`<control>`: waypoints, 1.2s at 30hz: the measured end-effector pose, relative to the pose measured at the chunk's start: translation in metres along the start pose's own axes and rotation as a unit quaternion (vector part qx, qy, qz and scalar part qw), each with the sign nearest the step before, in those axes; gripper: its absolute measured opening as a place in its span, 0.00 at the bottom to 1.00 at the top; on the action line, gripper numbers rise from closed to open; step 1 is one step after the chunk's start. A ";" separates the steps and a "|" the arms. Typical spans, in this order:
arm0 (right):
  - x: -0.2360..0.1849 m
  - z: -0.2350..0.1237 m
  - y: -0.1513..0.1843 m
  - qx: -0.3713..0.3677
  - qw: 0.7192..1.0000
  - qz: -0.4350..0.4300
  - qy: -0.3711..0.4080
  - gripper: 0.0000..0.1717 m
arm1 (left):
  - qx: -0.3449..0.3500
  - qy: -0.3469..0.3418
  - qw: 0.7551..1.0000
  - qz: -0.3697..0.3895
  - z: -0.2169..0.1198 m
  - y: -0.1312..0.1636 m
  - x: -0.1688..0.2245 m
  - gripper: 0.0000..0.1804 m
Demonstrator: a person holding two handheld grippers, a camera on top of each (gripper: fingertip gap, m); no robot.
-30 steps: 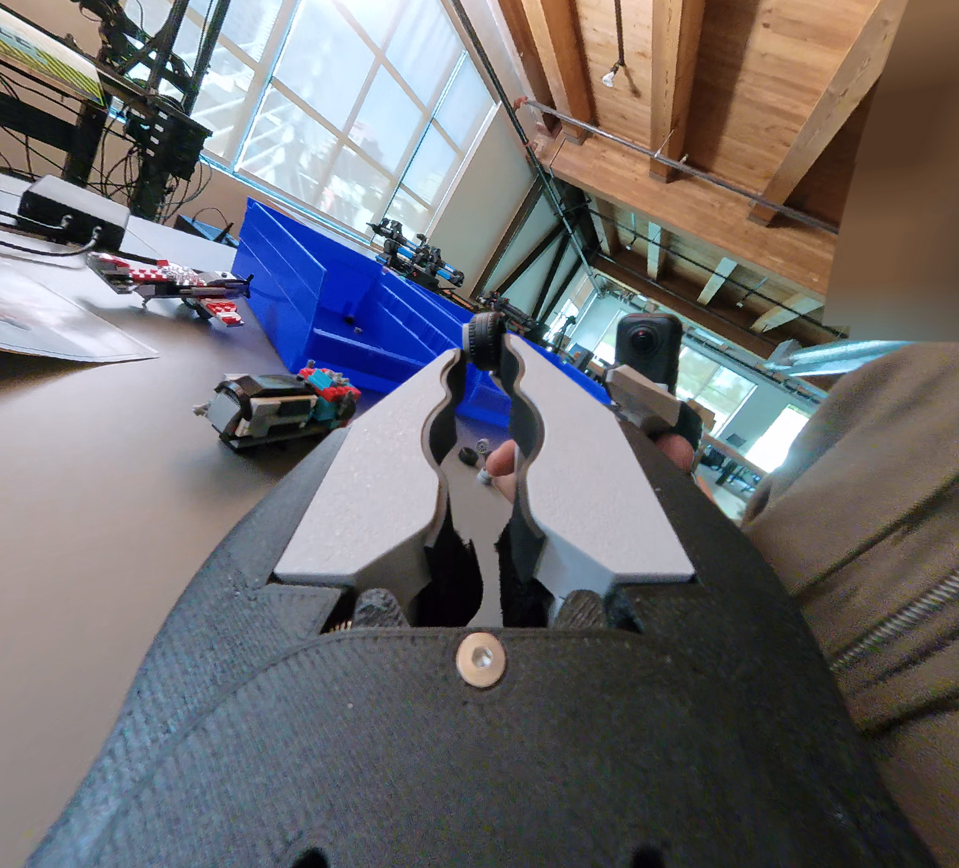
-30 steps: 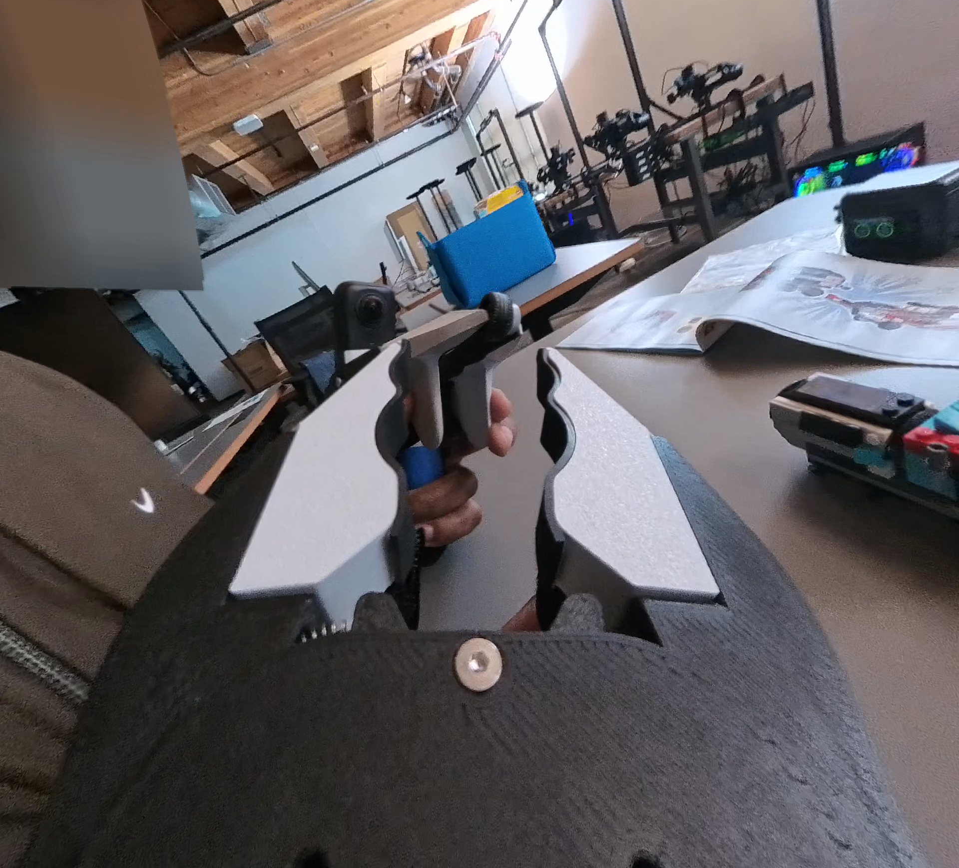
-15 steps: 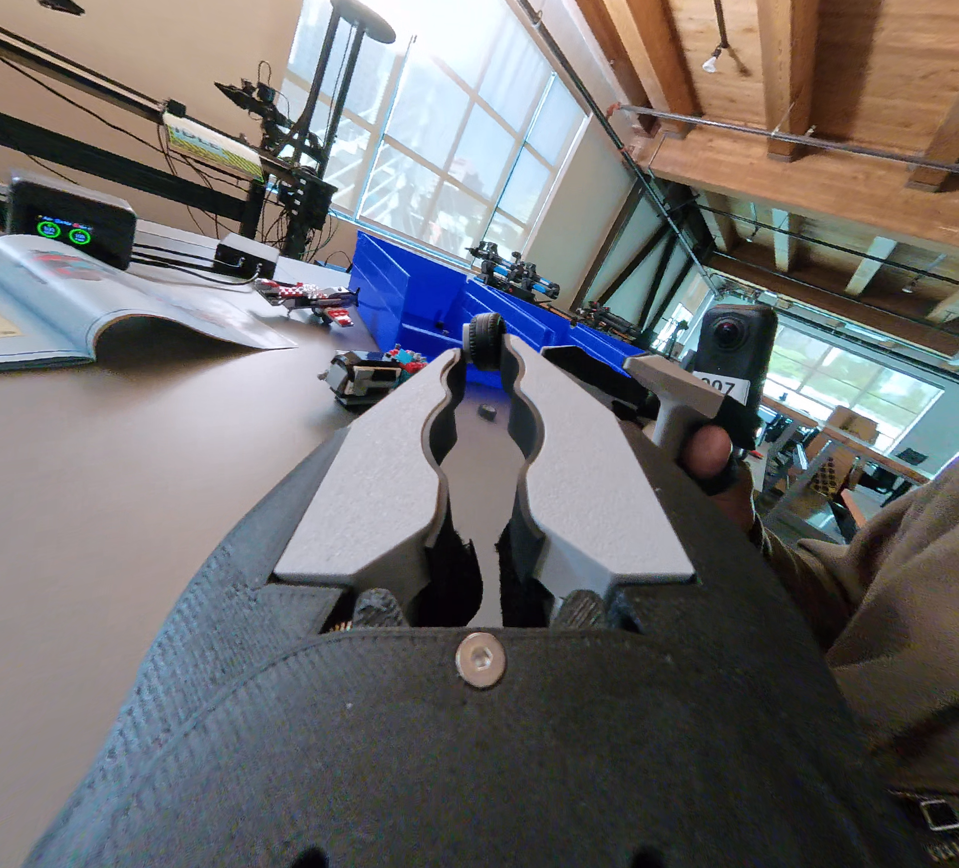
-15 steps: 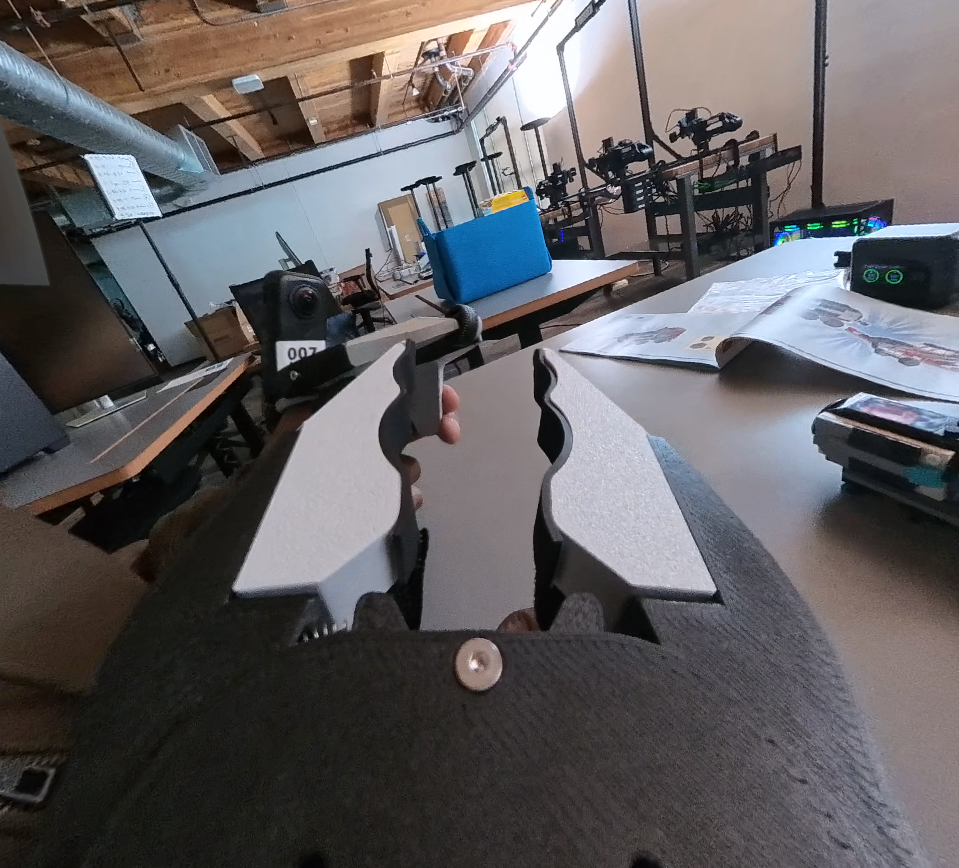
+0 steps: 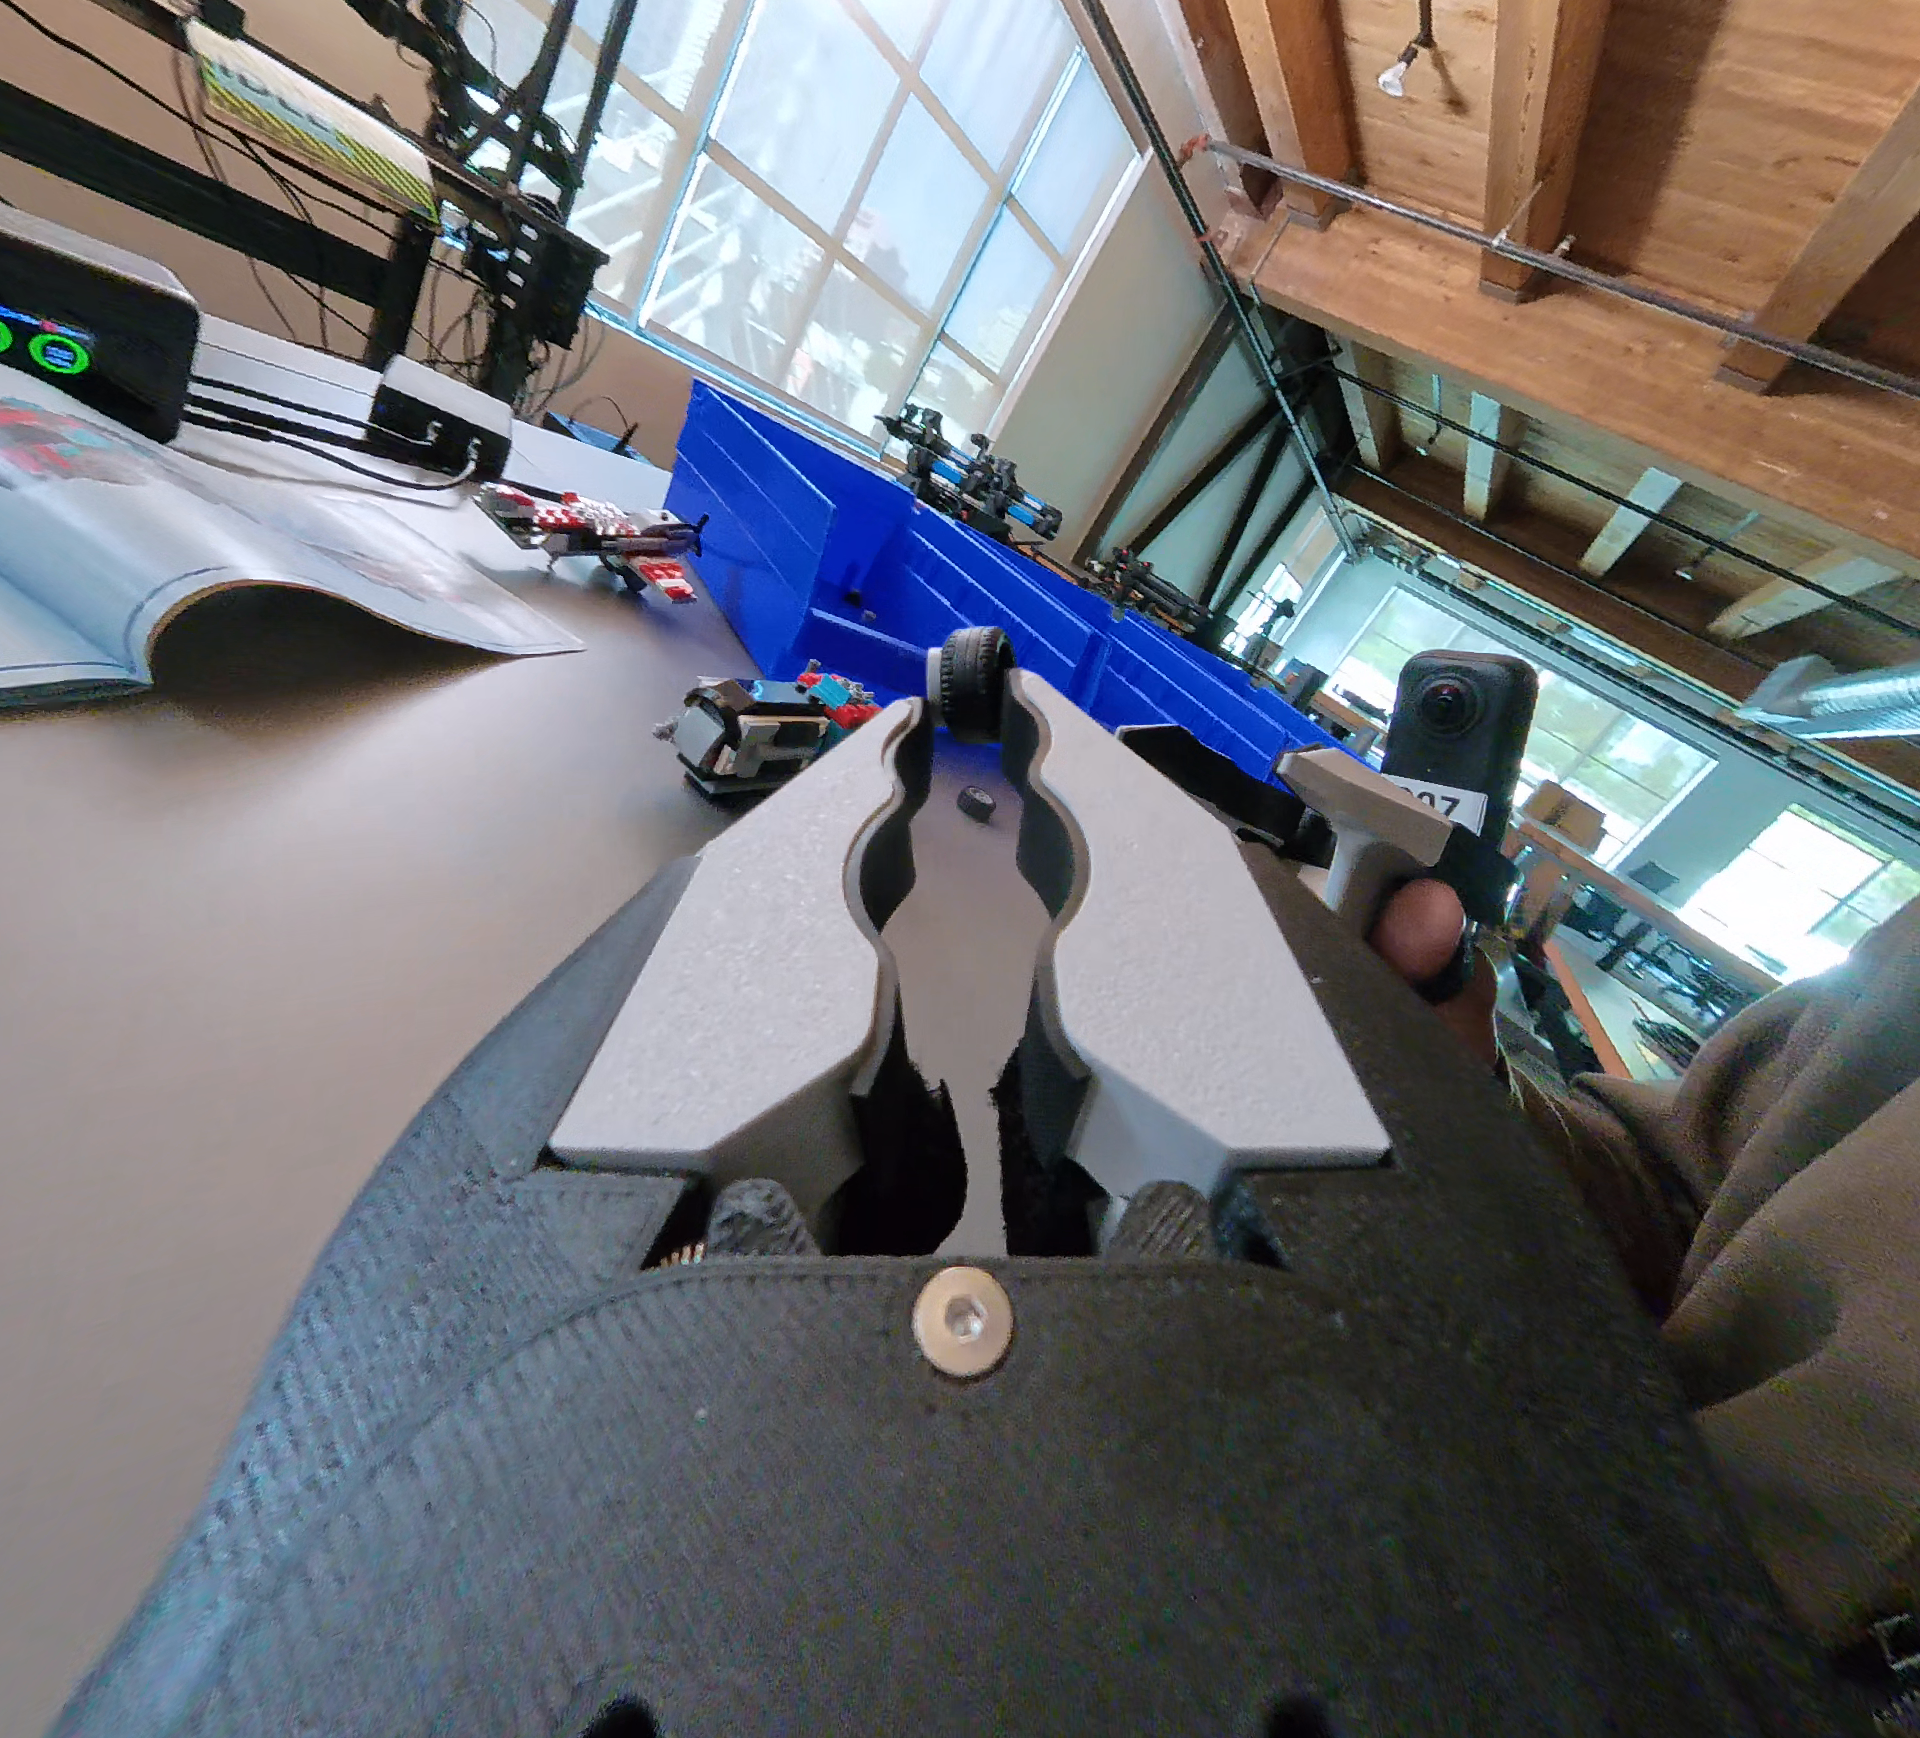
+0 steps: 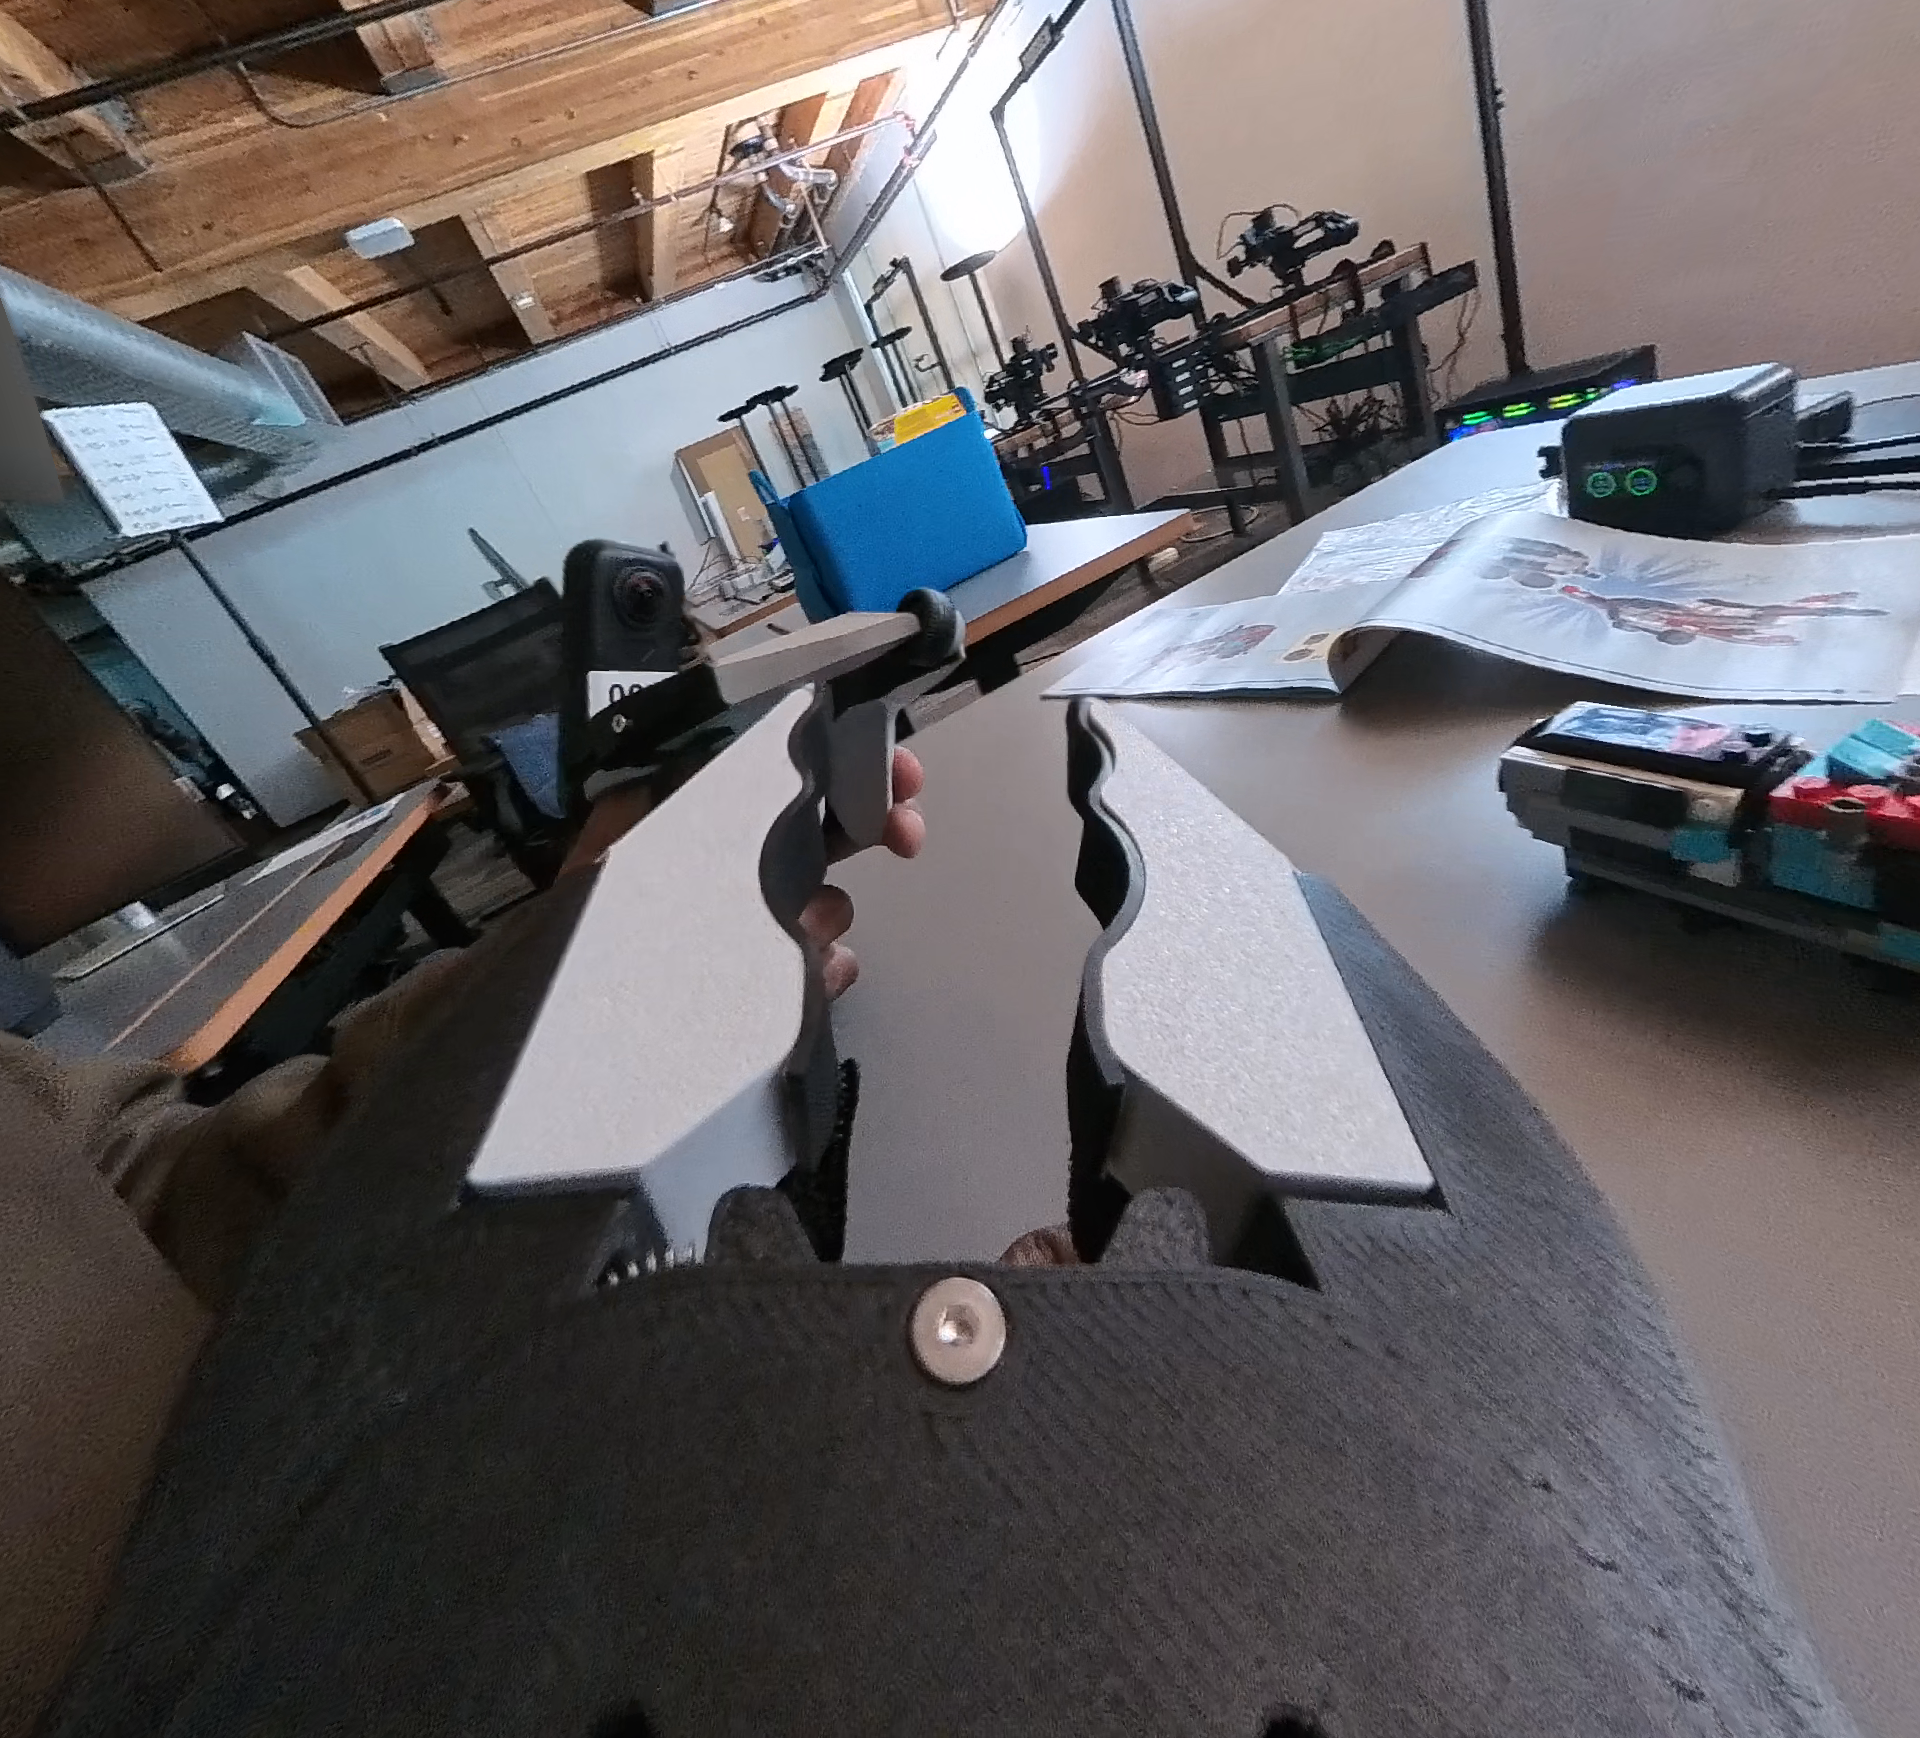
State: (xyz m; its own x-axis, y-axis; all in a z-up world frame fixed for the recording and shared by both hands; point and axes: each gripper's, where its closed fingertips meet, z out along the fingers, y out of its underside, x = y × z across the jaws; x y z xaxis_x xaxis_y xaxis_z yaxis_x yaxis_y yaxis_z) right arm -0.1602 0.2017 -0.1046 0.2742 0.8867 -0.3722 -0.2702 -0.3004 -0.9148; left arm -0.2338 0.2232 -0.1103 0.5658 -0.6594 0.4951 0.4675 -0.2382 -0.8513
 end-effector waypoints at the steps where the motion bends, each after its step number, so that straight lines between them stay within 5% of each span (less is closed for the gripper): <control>1: 0.002 -0.001 -0.001 0.002 1.000 -0.003 0.007 0.26 | -0.003 0.005 1.000 0.000 0.003 0.000 0.000 0.08; 14: 0.020 -0.060 -0.012 -0.010 0.997 -0.042 0.067 0.25 | 0.030 0.013 0.999 0.013 0.005 -0.004 0.008 0.07; 22: 0.031 -0.096 -0.015 -0.063 0.994 -0.082 0.037 0.25 | -0.016 0.031 0.999 0.011 0.033 0.021 0.029 0.07; 29: 0.024 -0.107 -0.025 -0.038 0.998 0.003 -0.060 0.26 | -0.046 0.054 0.997 -0.005 0.057 0.034 0.033 0.08; 36: 0.030 -0.111 -0.020 -0.047 0.997 0.045 -0.039 0.30 | -0.076 0.030 0.996 -0.043 0.070 0.052 0.034 0.07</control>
State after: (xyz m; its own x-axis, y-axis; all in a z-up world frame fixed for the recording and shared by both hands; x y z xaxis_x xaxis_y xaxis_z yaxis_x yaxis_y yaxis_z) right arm -0.0442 0.1956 -0.1151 0.1785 0.8786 -0.4429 -0.2019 -0.4079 -0.8904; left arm -0.1424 0.2385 -0.1254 0.4845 -0.6722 0.5599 0.4016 -0.3977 -0.8250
